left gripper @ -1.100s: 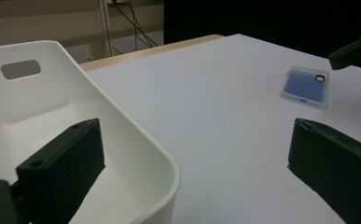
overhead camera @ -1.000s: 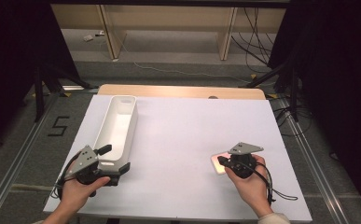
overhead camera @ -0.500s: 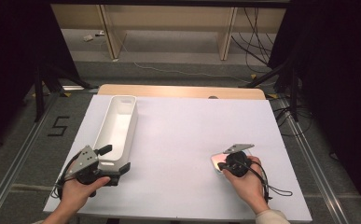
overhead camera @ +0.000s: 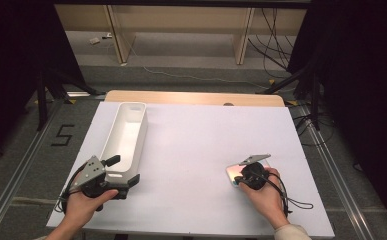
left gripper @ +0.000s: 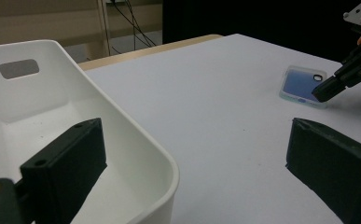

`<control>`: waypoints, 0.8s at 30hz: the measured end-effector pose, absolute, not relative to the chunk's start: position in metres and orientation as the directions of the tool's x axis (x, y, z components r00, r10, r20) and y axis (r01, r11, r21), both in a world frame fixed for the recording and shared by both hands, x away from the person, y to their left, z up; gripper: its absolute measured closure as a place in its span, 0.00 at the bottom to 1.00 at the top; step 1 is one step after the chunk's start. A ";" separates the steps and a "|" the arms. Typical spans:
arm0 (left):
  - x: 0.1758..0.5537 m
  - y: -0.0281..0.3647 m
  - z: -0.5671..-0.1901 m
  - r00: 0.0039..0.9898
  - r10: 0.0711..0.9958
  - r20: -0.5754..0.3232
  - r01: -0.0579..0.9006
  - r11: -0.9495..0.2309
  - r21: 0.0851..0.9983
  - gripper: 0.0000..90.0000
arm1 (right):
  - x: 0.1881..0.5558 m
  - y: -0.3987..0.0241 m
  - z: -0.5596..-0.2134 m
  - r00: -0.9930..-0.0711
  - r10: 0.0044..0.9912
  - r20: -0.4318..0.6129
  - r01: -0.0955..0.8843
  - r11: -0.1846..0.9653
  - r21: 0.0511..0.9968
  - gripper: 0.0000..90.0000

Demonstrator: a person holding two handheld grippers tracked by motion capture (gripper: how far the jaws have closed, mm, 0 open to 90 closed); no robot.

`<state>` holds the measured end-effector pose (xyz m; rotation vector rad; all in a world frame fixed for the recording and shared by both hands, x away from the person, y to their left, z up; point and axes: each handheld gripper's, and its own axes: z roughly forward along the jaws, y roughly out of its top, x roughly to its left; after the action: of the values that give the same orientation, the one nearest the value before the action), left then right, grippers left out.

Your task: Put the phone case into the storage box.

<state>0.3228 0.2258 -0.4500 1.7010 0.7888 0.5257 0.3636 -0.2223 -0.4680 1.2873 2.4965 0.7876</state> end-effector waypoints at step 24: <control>0.323 0.227 -0.450 0.677 0.734 -0.056 0.234 -0.143 0.962 0.05 | 0.364 -0.238 -0.464 -0.577 0.817 0.020 0.720 0.497 0.484 1.00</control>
<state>0.3229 0.2274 -0.4500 1.7018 0.7884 0.5227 0.3643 -0.2380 -0.4642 1.3182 2.5284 0.6665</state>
